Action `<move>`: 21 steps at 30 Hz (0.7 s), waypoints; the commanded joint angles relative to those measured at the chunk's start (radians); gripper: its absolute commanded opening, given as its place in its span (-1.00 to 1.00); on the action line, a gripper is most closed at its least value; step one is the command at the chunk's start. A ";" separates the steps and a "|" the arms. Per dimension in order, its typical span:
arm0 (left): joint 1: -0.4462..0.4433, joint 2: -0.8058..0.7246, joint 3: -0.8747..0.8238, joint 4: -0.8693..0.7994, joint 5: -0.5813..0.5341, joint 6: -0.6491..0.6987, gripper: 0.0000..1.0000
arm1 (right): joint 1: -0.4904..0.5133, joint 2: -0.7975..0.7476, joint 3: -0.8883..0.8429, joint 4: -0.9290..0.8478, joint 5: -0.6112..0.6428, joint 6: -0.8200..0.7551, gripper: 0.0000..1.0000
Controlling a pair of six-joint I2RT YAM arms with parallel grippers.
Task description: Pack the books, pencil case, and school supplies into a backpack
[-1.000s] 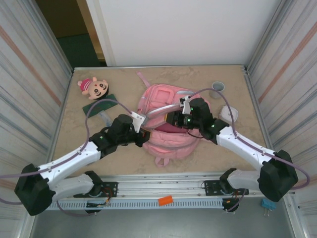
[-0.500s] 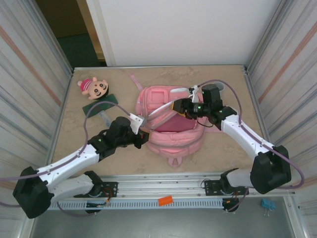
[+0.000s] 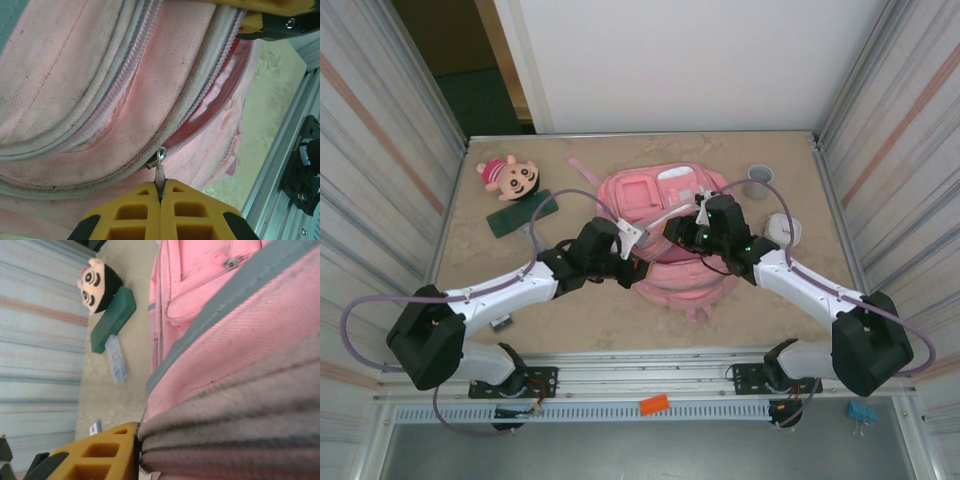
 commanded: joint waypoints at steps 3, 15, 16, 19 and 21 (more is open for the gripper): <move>0.097 -0.009 0.027 0.010 0.005 0.020 -1.00 | -0.080 0.002 0.076 -0.075 -0.117 -0.059 -0.93; 0.261 -0.074 -0.074 0.048 0.059 0.046 -1.00 | -0.239 -0.035 0.210 -0.295 -0.348 -0.155 -0.23; 0.262 -0.077 -0.075 0.070 0.090 0.041 -1.00 | -0.227 -0.032 0.183 -0.258 -0.340 -0.126 -0.06; 0.259 -0.084 -0.085 0.138 0.154 0.003 -1.00 | -0.155 -0.041 0.103 -0.144 -0.255 -0.047 0.17; 0.255 -0.091 -0.087 0.170 0.185 -0.007 -1.00 | -0.075 -0.052 0.068 -0.117 -0.120 -0.014 0.19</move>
